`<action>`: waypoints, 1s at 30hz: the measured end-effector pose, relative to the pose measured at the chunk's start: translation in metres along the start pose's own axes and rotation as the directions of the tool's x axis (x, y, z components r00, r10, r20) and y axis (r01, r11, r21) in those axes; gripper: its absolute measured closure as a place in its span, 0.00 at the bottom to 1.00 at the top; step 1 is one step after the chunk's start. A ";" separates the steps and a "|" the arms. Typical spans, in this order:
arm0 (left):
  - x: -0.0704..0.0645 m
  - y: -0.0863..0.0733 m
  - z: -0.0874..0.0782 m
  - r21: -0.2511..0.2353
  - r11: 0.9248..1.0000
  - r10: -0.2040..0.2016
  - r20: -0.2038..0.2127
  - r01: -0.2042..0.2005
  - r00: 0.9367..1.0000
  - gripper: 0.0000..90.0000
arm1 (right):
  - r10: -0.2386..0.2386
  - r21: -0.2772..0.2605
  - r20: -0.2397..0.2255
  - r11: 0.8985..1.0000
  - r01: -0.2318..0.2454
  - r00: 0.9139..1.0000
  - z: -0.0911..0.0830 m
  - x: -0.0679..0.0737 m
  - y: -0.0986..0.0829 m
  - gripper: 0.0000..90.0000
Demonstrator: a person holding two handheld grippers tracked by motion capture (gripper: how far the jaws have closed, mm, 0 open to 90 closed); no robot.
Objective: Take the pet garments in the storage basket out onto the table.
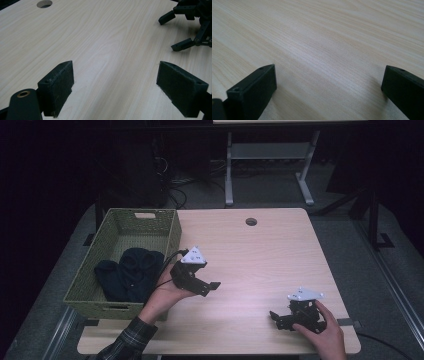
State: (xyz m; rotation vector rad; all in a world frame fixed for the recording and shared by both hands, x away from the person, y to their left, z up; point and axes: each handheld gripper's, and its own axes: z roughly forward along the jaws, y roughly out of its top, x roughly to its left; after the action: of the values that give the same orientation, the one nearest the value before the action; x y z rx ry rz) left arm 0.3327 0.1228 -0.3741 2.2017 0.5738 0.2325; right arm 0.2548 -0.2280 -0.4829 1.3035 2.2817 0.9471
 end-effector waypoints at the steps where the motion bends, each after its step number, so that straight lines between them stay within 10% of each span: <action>1: 0.000 0.001 -0.001 0.000 1.000 0.000 0.002 0.000 1.000 0.15 | 0.001 0.001 0.000 1.000 -0.001 1.000 0.000 0.000 0.000 0.00; 30: 0.021 0.012 -0.037 -0.038 0.999 -0.027 -0.016 0.026 1.000 0.16 | -0.003 -0.002 -0.001 1.000 0.003 1.000 0.000 0.000 0.000 0.00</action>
State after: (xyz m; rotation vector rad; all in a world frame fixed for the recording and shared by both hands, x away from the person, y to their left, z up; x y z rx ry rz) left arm 0.3420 0.1518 -0.3415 2.1559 0.6027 0.2452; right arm 0.2550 -0.2281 -0.4830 1.2990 2.2824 0.9492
